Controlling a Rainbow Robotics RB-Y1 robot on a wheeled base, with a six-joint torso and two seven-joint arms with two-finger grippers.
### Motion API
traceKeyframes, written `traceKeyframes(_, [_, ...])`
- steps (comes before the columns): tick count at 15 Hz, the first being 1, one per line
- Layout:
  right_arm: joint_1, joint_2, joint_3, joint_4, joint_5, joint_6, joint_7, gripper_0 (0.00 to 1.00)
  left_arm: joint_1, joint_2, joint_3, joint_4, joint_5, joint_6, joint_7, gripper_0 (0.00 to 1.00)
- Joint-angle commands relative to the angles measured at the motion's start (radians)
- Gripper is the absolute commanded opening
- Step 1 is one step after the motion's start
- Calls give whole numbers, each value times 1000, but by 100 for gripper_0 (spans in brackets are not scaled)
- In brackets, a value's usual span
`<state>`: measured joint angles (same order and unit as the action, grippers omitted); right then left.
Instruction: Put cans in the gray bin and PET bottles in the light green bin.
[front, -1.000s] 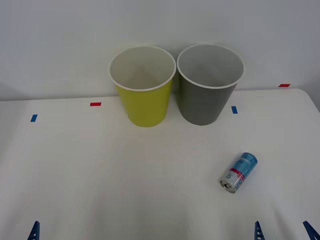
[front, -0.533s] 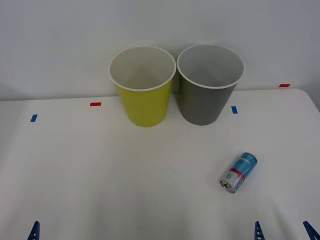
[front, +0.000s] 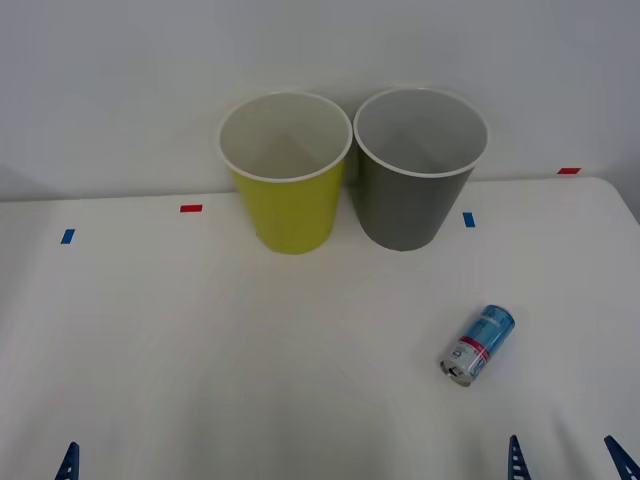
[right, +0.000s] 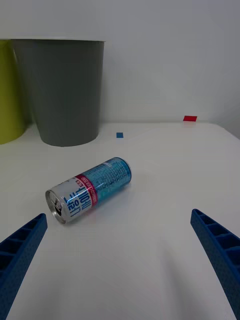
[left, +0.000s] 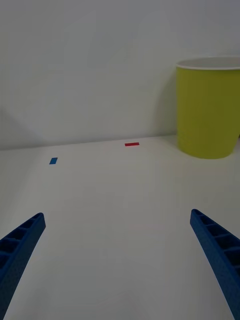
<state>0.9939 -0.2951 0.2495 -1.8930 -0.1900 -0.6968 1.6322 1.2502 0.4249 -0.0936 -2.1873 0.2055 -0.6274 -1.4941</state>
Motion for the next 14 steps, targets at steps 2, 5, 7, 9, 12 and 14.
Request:
traceKeyframes(2, [25, 2, -26, -158, -22, 227, 2, 100, 0, 0, 0, 0, 0, 0, 0, 100])
traceKeyframes(5, [20, 5, -56, -248, -106, 378, 8, 100, 0, 0, 0, 0, 0, 0, 0, 100])
traceKeyframes(7, [19, 19, -88, -311, -121, 496, 11, 100, 0, 0, 0, 0, 0, 0, 0, 100])
traceKeyframes(9, [2, 39, -127, -385, -134, 645, 0, 100, 0, 0, 0, 0, 0, 0, 0, 100])
traceKeyframes(12, [-43, 90, -176, -459, -129, 832, -11, 100, 0, 0, 0, 0, 0, 0, 0, 100])
traceKeyframes(14, [-81, 113, -197, -503, -120, 954, -14, 100, 0, 0, 0, 0, 0, 0, 0, 100])
